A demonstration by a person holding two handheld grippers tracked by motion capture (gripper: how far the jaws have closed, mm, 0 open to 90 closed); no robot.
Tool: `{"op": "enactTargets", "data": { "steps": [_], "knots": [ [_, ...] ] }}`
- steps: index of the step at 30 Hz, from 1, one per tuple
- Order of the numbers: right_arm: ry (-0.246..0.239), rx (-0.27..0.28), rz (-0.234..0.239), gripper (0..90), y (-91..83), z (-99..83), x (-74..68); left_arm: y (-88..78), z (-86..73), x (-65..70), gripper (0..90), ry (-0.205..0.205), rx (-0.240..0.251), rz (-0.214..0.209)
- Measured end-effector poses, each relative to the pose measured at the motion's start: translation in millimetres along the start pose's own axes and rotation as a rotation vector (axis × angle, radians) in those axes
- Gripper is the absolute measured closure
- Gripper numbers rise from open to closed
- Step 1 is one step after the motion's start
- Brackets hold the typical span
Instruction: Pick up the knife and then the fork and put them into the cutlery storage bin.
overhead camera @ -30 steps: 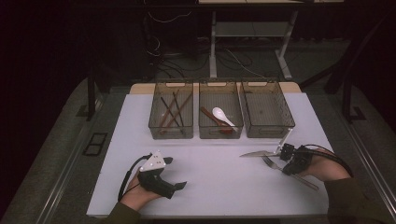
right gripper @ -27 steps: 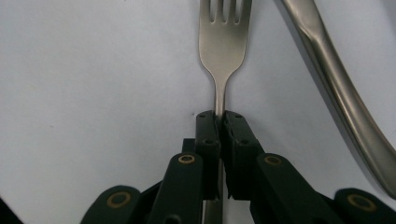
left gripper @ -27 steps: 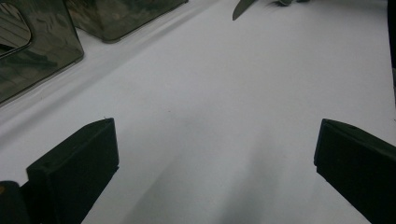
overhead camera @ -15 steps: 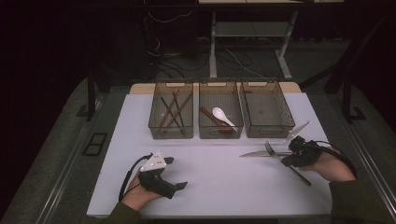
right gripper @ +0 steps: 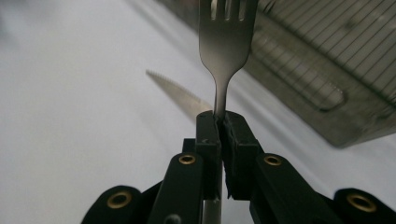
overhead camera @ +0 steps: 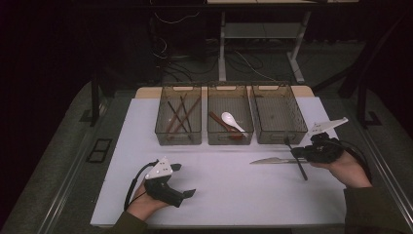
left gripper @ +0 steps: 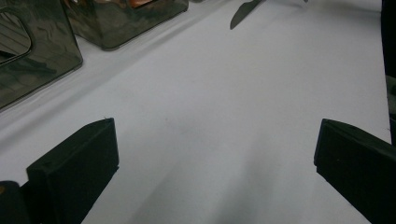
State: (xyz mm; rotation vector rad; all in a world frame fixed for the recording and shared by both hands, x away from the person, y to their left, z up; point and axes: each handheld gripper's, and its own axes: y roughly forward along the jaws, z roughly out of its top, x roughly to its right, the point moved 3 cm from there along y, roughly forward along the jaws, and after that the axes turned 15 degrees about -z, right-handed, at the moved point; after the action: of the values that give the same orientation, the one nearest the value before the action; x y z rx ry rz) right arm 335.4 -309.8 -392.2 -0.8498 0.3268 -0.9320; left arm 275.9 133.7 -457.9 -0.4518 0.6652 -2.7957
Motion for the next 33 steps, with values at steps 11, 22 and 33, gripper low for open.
{"op": "enactTargets", "data": {
  "steps": [11, 22, 33],
  "knots": [
    [0.139, 0.175, 0.003, 84.6, -3.0, 22.9, 18.5, 0.3, -0.2, -0.3, 0.0, -0.003, -0.002, 0.0],
    [0.177, 0.264, -0.026, 84.6, -12.8, 40.8, 27.4, 1.3, 0.2, -0.7, 0.0, -0.002, -0.002, -0.004],
    [0.201, 0.314, -0.058, 84.6, -12.2, 50.9, 38.7, 1.5, 0.4, -1.3, 0.0, -0.006, 0.006, -0.008]
  ]
}}
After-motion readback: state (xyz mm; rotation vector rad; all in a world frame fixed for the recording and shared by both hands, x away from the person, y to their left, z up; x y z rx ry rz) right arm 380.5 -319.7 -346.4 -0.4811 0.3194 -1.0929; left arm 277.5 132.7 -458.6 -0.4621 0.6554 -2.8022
